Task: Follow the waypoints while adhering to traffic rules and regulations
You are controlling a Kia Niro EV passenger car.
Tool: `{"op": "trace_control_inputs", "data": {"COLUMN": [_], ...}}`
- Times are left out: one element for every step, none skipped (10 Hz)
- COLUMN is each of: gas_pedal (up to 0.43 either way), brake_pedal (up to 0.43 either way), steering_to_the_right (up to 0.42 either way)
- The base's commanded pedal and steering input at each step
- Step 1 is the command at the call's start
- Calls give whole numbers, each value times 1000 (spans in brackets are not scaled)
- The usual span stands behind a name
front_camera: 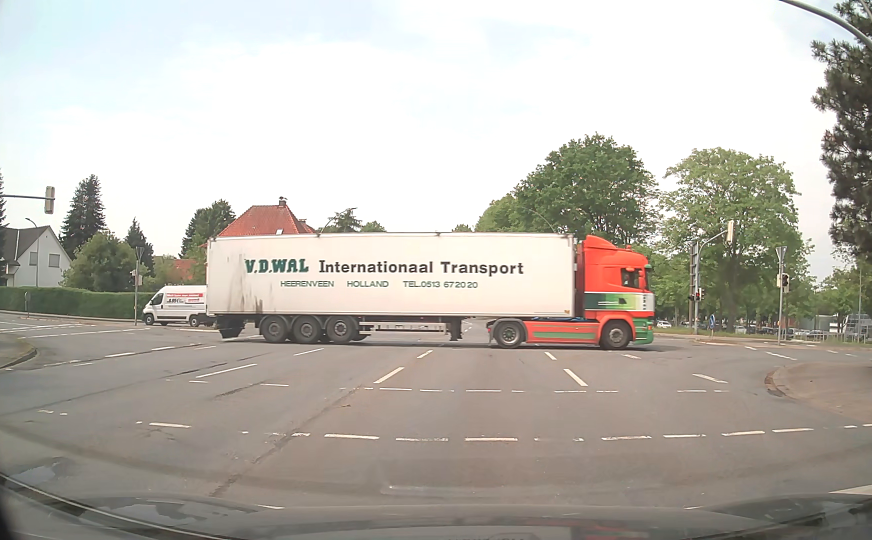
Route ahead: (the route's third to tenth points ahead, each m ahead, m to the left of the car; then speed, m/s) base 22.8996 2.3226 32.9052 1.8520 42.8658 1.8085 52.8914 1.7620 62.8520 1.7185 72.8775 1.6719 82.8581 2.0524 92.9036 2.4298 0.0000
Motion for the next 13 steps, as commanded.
{"op": "trace_control_inputs", "data": {"gas_pedal": [0,0,0,0,0,0,0,0,0,0,0,0,0], "brake_pedal": [0,0,0,0,0,0,0,0,0,0,0,0,0], "steering_to_the_right": [0,0,0,0,0,0,0,0,0,0,0,0,0]}}
